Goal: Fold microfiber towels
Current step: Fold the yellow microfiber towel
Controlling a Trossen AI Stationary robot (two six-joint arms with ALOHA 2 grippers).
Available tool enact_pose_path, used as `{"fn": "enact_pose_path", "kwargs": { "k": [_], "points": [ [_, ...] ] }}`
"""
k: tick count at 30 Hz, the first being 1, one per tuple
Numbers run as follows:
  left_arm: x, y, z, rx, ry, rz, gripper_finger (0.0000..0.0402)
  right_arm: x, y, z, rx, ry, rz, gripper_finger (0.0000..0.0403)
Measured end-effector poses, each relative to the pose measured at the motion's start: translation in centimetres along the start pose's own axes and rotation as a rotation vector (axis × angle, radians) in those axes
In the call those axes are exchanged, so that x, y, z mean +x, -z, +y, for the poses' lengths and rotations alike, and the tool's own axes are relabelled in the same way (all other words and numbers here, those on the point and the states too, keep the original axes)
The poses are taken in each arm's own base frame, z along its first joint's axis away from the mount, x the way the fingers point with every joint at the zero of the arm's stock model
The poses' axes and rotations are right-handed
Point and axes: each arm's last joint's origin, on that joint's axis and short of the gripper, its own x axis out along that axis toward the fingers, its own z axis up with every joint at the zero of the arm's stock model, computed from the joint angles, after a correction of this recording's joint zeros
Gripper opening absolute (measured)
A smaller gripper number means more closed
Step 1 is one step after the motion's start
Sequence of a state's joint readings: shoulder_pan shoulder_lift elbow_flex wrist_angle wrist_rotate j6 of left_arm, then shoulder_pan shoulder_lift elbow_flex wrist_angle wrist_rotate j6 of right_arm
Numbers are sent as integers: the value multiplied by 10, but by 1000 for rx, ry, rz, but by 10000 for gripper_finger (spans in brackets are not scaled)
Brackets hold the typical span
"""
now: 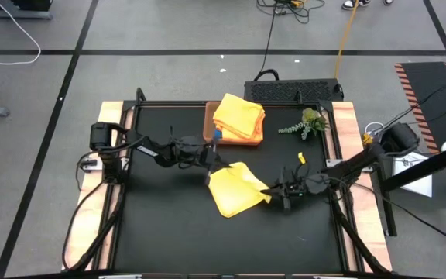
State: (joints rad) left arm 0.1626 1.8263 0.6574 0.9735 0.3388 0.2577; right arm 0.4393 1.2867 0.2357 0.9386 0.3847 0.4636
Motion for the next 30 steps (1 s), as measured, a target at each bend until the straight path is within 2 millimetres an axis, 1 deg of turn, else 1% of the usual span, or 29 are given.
{"fn": "enact_pose_path", "kwargs": {
  "k": [5, 8, 11, 16, 22, 26, 30],
  "points": [
    [-1, 3, 1, 18, -39, 21, 0, 26, -4, 8, -23, -15, 28, 0],
    [-1, 4, 0, 29, -39, 34, 0, 45, -3, 11, -36, -26, 60, 0],
    [-2, 9, -1, 23, -36, 90, 0, 63, 0, 11, -39, -34, 96, 0],
    [-5, 16, -3, 18, -38, 132, 0, 87, 9, 6, -27, -37, 154, 0],
    [-18, 29, -9, 0, -60, 156, 0, 107, 22, -2, 23, -39, 224, 1],
    [-22, 33, -11, -11, -70, 160, 3, 117, 28, -10, 49, -17, 250, 20],
    [-22, 34, -12, -56, -70, 176, 28, 125, 32, -15, 53, 0, 259, 59]
  ]
}}
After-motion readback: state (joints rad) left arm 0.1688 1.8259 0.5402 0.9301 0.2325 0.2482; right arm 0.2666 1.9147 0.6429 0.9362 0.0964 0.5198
